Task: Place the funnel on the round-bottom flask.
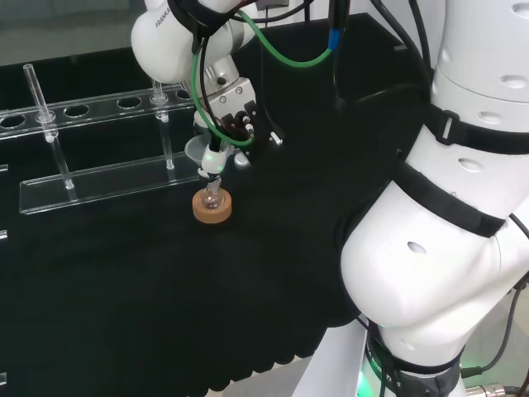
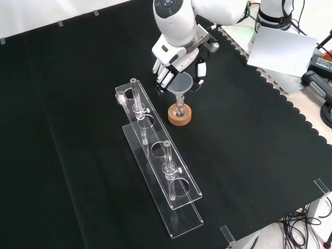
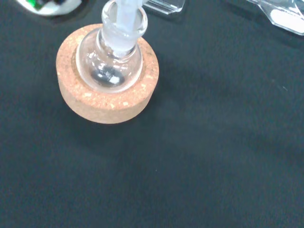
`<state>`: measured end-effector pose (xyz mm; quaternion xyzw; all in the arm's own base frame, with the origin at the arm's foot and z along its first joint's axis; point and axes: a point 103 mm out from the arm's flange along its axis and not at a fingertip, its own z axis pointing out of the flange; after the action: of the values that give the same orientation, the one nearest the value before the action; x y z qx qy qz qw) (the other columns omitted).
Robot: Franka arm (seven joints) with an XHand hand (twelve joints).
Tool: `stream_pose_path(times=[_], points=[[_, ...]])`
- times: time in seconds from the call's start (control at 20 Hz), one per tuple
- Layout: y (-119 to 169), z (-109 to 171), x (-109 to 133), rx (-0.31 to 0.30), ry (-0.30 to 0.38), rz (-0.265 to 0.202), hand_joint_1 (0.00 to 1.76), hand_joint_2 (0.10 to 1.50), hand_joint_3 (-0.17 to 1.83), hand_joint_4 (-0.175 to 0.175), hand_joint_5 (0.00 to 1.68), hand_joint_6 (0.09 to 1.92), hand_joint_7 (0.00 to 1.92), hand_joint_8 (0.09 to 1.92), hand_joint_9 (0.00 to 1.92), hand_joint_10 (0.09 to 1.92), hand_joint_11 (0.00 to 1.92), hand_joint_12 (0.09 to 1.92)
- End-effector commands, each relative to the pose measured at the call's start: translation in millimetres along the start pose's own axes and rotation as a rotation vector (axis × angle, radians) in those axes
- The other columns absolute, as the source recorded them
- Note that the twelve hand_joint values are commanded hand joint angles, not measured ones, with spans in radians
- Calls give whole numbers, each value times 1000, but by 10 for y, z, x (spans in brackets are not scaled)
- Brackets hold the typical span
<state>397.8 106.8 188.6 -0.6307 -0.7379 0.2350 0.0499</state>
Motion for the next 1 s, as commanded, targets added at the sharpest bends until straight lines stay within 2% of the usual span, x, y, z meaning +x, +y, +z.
stream_pose_path(times=[0.05,1.0], points=[[20,-26,53,0,1,-2,731,624,627,-45,405,395,415,757,791,555,613,1252],[47,-11,77,19,-24,-6,718,634,608,-45,417,333,396,757,766,566,597,1255]])
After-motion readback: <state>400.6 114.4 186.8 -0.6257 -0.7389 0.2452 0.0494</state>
